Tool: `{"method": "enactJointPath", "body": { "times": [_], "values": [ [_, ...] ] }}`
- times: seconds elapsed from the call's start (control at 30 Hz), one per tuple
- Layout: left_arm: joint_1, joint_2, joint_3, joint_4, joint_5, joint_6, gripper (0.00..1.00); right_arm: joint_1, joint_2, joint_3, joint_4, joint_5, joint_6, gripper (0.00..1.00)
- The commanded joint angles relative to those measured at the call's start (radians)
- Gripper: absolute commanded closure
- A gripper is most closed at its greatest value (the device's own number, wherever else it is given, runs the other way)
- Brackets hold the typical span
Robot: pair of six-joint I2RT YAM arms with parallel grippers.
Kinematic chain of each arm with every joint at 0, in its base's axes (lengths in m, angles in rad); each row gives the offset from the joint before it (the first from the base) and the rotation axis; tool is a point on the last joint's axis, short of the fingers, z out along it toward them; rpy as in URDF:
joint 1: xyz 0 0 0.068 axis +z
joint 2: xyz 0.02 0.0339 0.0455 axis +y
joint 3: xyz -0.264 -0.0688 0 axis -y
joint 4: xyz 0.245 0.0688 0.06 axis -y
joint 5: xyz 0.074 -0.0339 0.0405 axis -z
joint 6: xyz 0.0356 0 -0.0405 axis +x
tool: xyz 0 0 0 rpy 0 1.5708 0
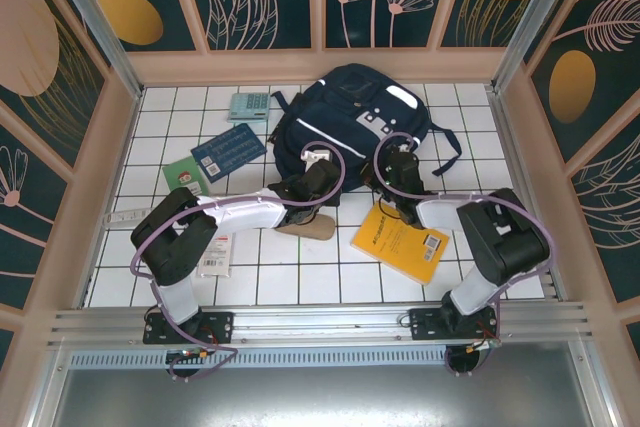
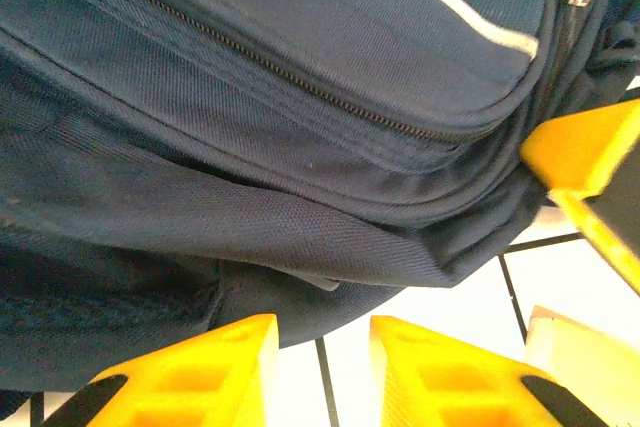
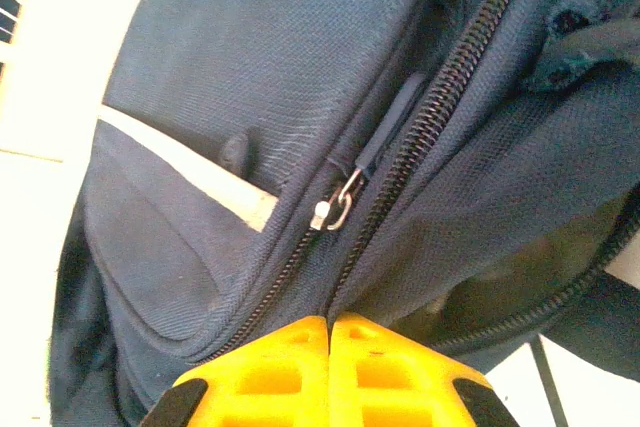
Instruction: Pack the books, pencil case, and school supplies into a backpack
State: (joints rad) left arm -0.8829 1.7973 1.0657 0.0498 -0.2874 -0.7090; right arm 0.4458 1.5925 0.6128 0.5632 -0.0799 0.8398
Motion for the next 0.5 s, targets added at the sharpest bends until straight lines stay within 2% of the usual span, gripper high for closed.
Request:
{"method": "enactJointPath", "body": {
  "times": [0.0,0.27,0.47],
  "values": [
    [0.0,-0.011,-0.007,0.023,0.023,0.0,0.69,-0.002,-0.083,0.048,0.024,0.04,-0.049,1.0],
    [0.0,0.024,0.03,0.019,0.007,-0.003,0.69,-0.002,-0.143,0.056,-0.002,0.041,-0.053,1.0],
    [0.0,0.08,0.093,-0.02,-0.064,-0.02,0.68,0.002,-0.167,0.056,-0.004,0.031,-0.056,1.0]
  ]
}}
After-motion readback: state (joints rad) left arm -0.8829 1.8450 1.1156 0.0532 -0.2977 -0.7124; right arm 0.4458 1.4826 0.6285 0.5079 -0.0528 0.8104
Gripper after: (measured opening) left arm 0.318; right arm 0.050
